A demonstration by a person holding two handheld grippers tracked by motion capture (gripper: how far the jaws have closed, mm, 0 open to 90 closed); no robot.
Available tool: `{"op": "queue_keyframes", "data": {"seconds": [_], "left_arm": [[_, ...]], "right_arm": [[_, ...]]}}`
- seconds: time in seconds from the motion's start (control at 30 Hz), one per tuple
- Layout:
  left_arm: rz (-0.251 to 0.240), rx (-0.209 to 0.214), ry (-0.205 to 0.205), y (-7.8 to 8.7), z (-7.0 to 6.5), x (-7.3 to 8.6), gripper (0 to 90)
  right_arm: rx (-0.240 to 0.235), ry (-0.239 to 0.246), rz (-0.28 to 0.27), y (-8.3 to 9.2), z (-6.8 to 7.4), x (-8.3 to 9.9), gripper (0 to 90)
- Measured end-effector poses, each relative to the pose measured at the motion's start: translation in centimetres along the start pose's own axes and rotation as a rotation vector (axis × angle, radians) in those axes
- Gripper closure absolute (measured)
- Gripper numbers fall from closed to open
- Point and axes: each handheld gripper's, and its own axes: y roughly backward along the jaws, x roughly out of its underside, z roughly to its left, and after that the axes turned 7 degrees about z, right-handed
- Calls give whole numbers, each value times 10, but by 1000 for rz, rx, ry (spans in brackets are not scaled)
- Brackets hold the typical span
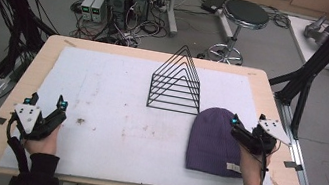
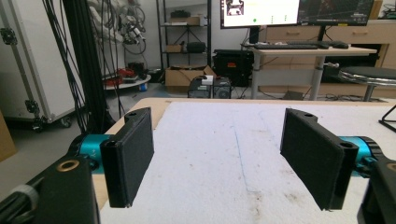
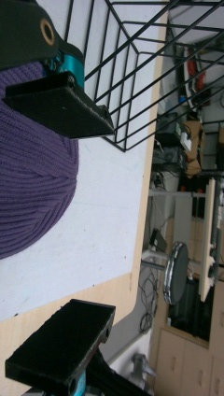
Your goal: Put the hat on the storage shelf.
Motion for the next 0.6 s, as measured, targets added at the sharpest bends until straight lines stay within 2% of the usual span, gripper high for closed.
{"op": "queue_keyframes", "data": {"seconds": [0.13, 0.17, 0.2, 0.27, 0.3, 0.47, 0.5, 0.6], "left_arm": [[5, 0, 2, 0, 0, 0, 260], [6, -2, 0, -1, 0, 1, 260], [8, -3, -5, -1, 0, 1, 260], [11, -3, -3, -1, 0, 1, 259], [12, -3, -2, -1, 0, 1, 259], [18, 4, 0, -2, -1, 1, 259], [21, 5, 1, -2, -2, 1, 259], [20, 5, -2, -1, -3, 0, 260]], "right_arm": [[-27, 14, 69, -12, -5, -13, 114], [-27, 14, 69, -12, -5, -13, 114], [-37, 19, 118, -20, -9, -18, 114], [-47, 23, 158, -27, -11, -23, 114], [-47, 23, 158, -27, -11, -23, 114], [-50, 52, 232, -38, -14, -28, 114], [-61, 56, 270, -43, -15, -30, 114], [-68, 73, 329, -50, -16, -33, 114]]}}
